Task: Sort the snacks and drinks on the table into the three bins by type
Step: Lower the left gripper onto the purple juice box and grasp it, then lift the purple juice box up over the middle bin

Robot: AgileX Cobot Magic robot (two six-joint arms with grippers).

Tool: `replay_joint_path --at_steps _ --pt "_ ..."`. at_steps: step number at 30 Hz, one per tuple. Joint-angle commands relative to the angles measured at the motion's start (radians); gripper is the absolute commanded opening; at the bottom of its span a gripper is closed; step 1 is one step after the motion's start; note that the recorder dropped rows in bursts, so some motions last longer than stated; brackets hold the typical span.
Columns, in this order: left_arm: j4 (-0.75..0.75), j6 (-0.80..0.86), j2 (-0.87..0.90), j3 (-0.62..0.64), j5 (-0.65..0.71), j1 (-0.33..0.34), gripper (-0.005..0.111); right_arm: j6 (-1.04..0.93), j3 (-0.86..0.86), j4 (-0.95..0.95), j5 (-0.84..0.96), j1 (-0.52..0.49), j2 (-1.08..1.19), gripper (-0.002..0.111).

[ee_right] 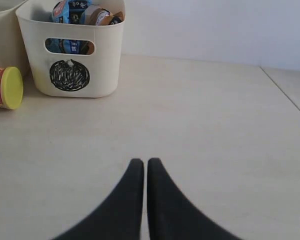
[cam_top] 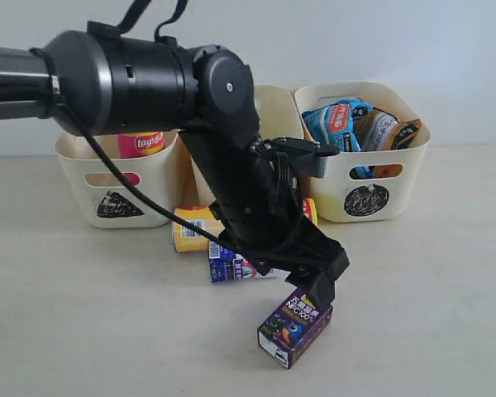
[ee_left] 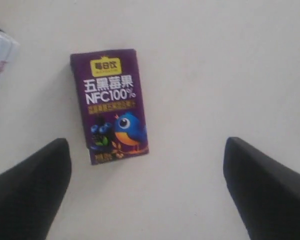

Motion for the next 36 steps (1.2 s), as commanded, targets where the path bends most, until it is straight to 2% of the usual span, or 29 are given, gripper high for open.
replay_joint_path --at_steps 1,5,19,21,23,24,26,27,32,36 --pt "0.038 -0.005 0.057 -0.027 -0.047 -0.005 0.081 0.005 0.000 -0.008 -0.003 -0.003 -0.007 0.000" --pt "0.025 0.034 0.103 -0.027 -0.084 -0.005 0.088 0.005 0.000 -0.008 -0.003 -0.003 -0.007 0.000" --pt "0.023 0.034 0.220 -0.027 -0.166 -0.005 0.084 0.005 0.000 -0.008 -0.003 -0.003 -0.007 0.000" --pt "0.023 0.034 0.230 -0.027 -0.171 -0.005 0.076 0.005 0.000 -0.008 -0.003 -0.003 -0.007 0.000" --pt "0.023 0.032 0.238 -0.027 -0.173 -0.005 0.058 0.005 0.000 -0.008 -0.003 -0.003 -0.007 0.000" --pt "0.023 0.032 0.238 -0.027 -0.173 -0.005 0.035 0.005 0.000 -0.008 -0.003 -0.003 -0.007 0.000" --pt "0.020 0.030 0.233 -0.027 -0.161 -0.005 0.012 0.005 0.000 -0.008 -0.003 -0.003 -0.007 0.000" --pt "0.018 0.034 0.226 -0.027 -0.155 -0.005 0.004 0.005 0.000 -0.008 -0.003 -0.003 -0.007 0.000" --pt "0.014 0.027 0.110 -0.027 -0.152 -0.005 0.004 0.005 0.000 -0.008 -0.003 -0.003 -0.007 0.000" --pt "0.056 0.019 -0.080 -0.027 -0.243 0.010 0.004 0.005 0.000 -0.008 -0.003 -0.003 -0.007 0.000"
